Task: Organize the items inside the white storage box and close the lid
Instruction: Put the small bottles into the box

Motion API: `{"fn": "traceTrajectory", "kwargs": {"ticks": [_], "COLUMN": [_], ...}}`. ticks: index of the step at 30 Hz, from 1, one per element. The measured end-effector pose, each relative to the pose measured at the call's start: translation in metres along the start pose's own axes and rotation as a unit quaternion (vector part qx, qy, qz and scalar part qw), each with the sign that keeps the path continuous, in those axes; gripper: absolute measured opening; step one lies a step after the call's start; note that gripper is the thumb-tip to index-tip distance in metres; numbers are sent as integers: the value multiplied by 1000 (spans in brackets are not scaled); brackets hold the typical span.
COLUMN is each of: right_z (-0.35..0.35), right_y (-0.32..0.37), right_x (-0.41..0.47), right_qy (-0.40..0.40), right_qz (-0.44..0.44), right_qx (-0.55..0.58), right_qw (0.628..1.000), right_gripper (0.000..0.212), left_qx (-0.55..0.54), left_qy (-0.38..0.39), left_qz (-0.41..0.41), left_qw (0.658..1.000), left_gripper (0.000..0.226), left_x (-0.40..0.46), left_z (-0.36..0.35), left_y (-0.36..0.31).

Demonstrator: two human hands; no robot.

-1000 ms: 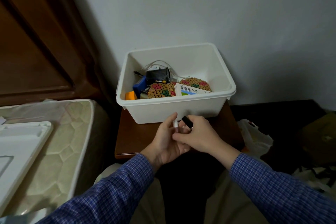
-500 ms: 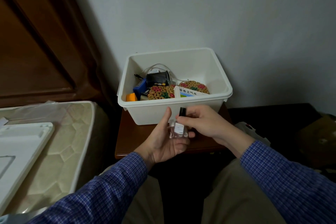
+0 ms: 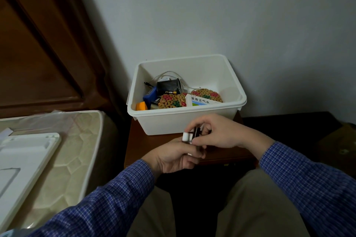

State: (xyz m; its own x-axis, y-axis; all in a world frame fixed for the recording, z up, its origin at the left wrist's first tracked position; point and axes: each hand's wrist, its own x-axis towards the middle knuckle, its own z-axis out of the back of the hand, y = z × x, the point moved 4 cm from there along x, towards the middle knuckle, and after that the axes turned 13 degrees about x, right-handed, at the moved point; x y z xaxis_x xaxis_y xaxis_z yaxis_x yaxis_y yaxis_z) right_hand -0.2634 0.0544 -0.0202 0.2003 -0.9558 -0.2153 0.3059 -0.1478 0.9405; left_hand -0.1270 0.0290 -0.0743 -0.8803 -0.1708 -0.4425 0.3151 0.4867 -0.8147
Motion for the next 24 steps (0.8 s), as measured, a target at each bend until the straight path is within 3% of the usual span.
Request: {"fn": "traceTrajectory", "kwargs": {"ticks": [4, 9, 12, 16, 19, 22, 24], "right_z": [10, 84, 138, 167, 164, 159, 154], "right_y": [2, 24, 26, -11, -48, -76, -98], "right_x": [1, 37, 85, 161, 200, 219, 225], "right_qy": [-17, -188, -264, -193, -107, -55, -19], "right_qz": [2, 24, -31, -171, -245, -285, -306], "right_qx": [60, 160, 151, -78, -249, -317, -303], "right_qw": [998, 969, 952, 963, 931, 903, 902], "right_gripper": [36, 14, 19, 24, 29, 31, 34], "left_qx": [41, 112, 141, 190, 190, 171, 161], "left_qy": [-39, -103, -192, -276, -276, -266, -257], "left_qz": [-14, -77, -104, -85, -54, -20, -8], "left_qw": [998, 985, 966, 938, 941, 948, 953], "left_gripper": [24, 29, 26, 21, 20, 20, 21], "left_x": [1, 3, 16, 52, 85, 114, 128], "left_z": [4, 37, 72, 120, 142, 153, 159], "left_y": [-12, -78, -126, -162, -169, -168, -168]}}
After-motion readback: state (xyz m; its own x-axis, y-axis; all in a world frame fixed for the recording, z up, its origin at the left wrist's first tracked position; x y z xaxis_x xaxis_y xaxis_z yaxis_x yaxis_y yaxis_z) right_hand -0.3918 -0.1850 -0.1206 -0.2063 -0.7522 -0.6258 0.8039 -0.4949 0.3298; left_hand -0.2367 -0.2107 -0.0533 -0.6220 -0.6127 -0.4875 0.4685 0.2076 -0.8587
